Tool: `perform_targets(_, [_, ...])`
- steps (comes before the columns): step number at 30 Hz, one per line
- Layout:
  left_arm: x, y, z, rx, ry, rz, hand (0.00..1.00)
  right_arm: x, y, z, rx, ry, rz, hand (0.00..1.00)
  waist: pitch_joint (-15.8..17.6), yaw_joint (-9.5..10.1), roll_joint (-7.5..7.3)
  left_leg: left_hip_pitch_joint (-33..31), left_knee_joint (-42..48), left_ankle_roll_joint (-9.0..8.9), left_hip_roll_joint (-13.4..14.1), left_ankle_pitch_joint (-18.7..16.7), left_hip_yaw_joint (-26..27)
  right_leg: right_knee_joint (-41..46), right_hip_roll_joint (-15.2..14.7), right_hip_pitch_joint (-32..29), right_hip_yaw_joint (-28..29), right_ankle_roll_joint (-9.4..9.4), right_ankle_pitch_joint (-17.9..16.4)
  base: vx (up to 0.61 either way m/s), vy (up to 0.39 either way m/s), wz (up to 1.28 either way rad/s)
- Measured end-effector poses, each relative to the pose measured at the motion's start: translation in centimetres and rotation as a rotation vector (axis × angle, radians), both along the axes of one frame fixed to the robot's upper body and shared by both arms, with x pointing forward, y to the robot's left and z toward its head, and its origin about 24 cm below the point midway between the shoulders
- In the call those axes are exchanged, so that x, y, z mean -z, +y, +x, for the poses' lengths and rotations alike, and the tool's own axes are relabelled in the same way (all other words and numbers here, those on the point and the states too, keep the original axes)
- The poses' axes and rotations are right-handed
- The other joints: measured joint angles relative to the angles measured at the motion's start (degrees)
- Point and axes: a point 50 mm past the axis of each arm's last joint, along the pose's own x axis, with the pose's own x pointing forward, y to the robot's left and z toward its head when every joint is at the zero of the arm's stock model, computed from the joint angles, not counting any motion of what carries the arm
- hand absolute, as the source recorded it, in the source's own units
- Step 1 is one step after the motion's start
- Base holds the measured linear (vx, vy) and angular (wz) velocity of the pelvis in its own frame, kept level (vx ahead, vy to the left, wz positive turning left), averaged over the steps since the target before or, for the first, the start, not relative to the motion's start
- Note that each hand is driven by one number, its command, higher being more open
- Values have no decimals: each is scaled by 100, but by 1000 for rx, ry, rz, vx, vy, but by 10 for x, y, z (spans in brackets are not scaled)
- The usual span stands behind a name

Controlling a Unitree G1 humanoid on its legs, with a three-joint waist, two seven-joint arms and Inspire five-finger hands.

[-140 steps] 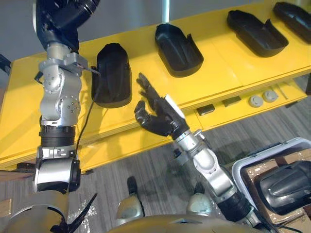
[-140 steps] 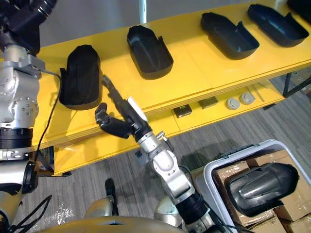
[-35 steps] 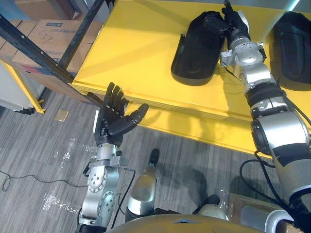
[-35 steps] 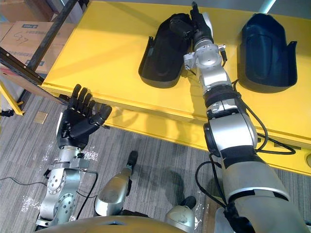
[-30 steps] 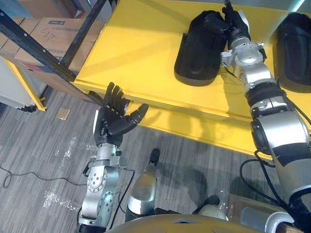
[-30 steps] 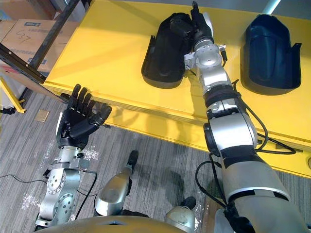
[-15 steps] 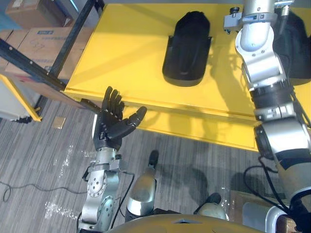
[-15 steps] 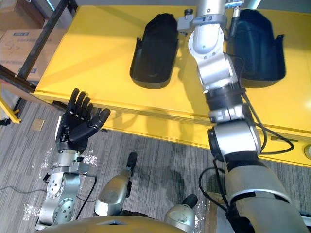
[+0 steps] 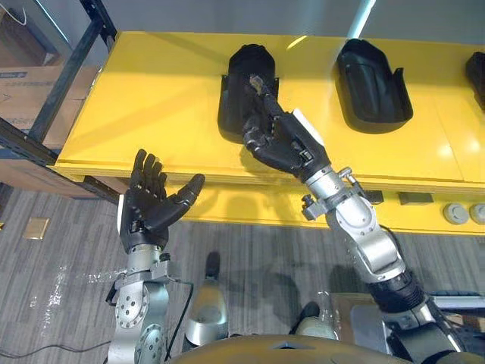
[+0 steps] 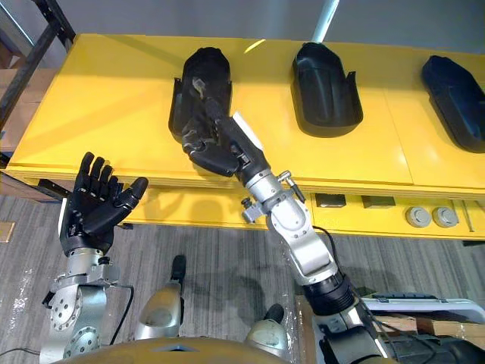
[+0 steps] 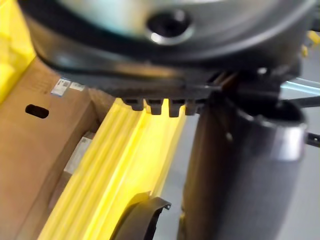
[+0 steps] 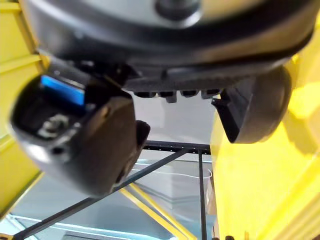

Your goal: Walk over and take three plastic housings, then place them on the shelf

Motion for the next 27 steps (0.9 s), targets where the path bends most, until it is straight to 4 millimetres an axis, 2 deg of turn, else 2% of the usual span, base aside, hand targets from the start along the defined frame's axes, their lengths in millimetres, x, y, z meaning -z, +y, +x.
perform_targets(5, [-1, 5, -4, -29, 7, 7, 100, 1, 2, -9, -48, -10, 29, 100, -78, -23, -133, -9, 0, 4, 19, -7, 105, 7, 2, -102, 128, -10, 8, -38, -10, -10])
perform_targets(13, [-6, 5, -5, -35, 2, 7, 100, 3, 11, -17, -102, -37, 72, 100, -93, -40, -141, -126, 1, 14, 18, 6, 97, 14, 5, -211, 127, -12, 11, -12, -3, 0])
perform_targets(20, [-8, 5, -6, -36, -5, 8, 100, 11, 34, -29, -280, -12, 17, 100, -98, 10, -148, -216, 2, 61, 11, 54, 58, 13, 10, -275, 110, -18, 34, -5, -4, 0])
perform_targets(27, [-8, 5, -6, -35, -9, 9, 100, 19, 35, -26, -290, 24, 2, 100, -108, -18, -165, -244, -2, 34, 13, 33, 56, 26, 10, -304, 108, -18, 27, -33, -5, 0])
